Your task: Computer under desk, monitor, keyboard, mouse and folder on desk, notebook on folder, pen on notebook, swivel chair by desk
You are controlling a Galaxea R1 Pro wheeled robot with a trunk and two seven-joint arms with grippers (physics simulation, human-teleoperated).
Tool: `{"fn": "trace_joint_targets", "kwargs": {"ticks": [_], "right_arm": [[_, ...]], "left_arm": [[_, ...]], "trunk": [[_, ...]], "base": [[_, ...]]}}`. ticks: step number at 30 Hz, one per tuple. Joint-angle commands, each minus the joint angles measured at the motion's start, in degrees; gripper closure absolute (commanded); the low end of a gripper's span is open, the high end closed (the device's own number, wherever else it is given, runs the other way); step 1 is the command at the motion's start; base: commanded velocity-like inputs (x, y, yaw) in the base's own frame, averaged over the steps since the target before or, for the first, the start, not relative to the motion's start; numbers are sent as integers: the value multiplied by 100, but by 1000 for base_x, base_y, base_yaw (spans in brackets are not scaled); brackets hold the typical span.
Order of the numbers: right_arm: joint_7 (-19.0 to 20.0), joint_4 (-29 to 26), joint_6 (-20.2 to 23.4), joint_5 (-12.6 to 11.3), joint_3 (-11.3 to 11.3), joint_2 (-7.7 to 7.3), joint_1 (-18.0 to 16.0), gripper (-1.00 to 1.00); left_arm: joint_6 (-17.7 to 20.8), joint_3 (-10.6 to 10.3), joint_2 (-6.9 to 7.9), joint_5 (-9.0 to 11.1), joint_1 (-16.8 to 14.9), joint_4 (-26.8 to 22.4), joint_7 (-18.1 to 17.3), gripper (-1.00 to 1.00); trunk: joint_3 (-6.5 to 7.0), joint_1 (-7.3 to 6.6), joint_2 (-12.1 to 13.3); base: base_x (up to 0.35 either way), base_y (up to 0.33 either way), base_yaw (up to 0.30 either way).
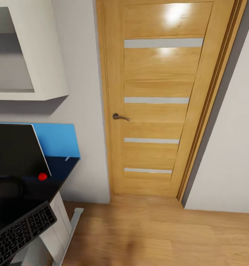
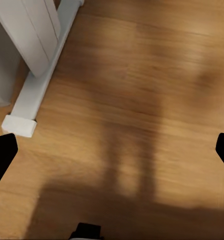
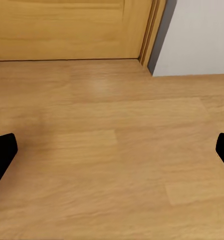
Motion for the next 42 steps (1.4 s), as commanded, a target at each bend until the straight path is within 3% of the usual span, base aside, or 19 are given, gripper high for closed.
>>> {"fn": "trace_joint_targets", "kwargs": {"ticks": [1, 6, 23, 42], "right_arm": [[-27, 4, -72, -22, 31, -2, -4, -100], [-31, 12, -294, -9, 39, -1, -4, -100], [-31, 13, -344, -1, 41, -1, -4, -100], [-32, 13, -344, -5, 41, -1, -4, -100]], "left_arm": [[-6, 20, -6, -9, 3, -10, 2, -100], [-3, 18, -6, -9, 3, -10, 2, -100], [-6, 16, -6, -9, 3, -10, 2, -100], [-6, 15, -6, -9, 3, -10, 2, -100]], "trunk": [[-5, 0, -3], [-5, 0, -3], [-5, 0, -3], [-5, 0, -3]], "base": [[0, -294, 287], [0, -299, 287], [0, -290, 287], [0, -30, 287]]}}
